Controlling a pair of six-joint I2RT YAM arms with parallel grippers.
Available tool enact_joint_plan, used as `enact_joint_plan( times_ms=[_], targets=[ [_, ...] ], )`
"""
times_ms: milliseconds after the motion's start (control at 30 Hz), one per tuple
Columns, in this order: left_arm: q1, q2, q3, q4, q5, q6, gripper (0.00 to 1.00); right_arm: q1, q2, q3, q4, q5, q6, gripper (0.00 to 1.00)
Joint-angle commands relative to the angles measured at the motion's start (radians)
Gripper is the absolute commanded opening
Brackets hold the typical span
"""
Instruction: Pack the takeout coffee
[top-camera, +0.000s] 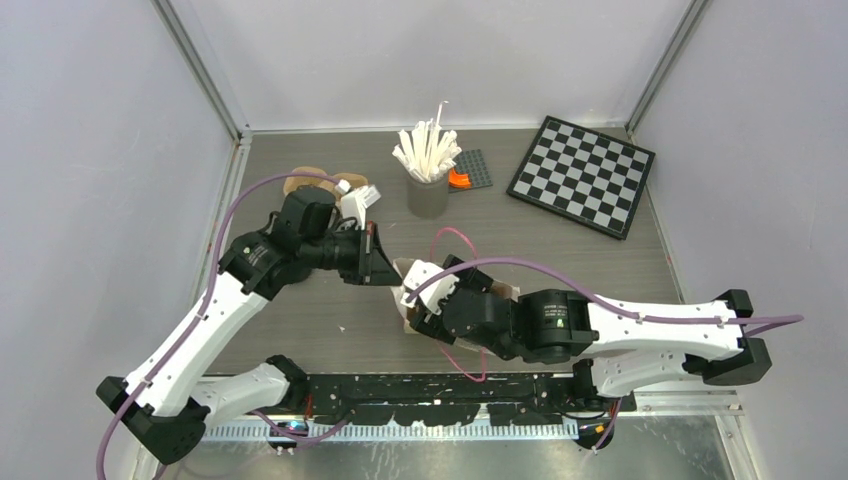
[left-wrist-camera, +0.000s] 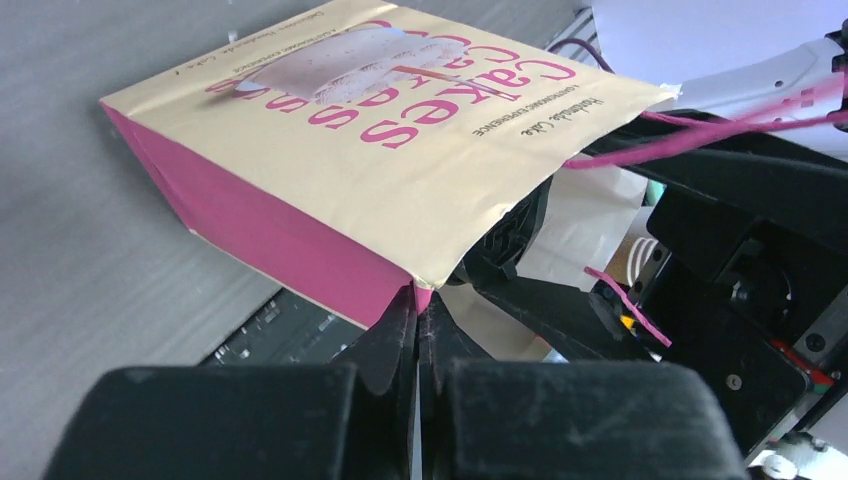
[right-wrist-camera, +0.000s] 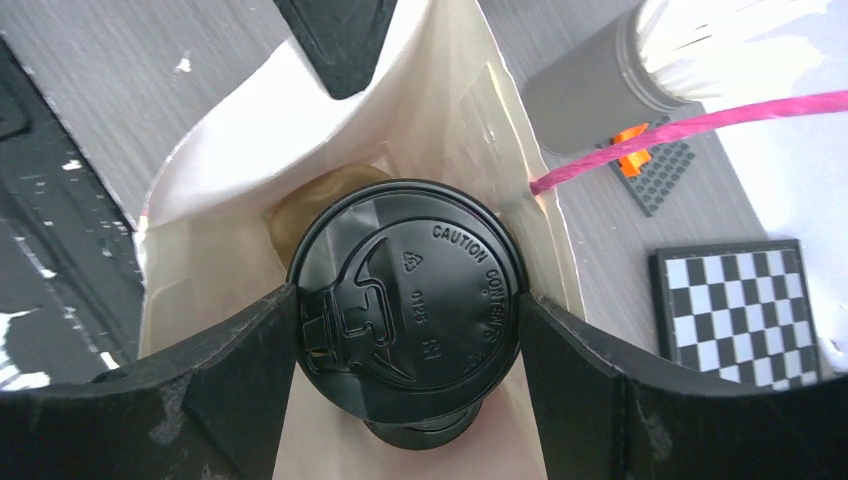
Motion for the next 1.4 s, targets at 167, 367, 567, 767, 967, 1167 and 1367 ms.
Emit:
enact_joint_plan(
  times_ms=[167,367,567,767,967,1167,1367],
  targets=[
    [-0.001,0.024,0.032,0.235,-0.012,0.187,0.00,-0.108,-0.066,0.036,0.001,-0.044,-0.153,0.68],
    [-0.002,0.027,0.013,0.191,0.017,0.215,0.19,-0.107,-0.095,-0.060,0.094,-0.153,-0.202,0.68],
    [-0.001,-0.002,0.038,0.080,-0.049,0.201,0.41,-0.106,-0.086,-0.121,0.168,-0.182,-0.259,0.68],
    [-0.002,-0.080,0.013,-0.039,-0.055,0.108,0.50,-0.106,-0.067,-0.152,0.238,-0.211,-0.287,0.68],
    [-0.002,-0.152,-0.087,0.015,0.008,0.026,0.57,-0.107,-0.060,-0.193,0.303,-0.219,-0.309,0.68],
    [-0.002,-0.199,-0.168,0.085,0.009,-0.001,0.59,-0.128,-0.057,-0.225,0.360,-0.259,-0.344,0.68],
    [-0.003,-0.159,-0.184,0.086,0.006,0.003,0.59,-0.154,-0.062,-0.258,0.408,-0.315,-0.370,0.68]
  ],
)
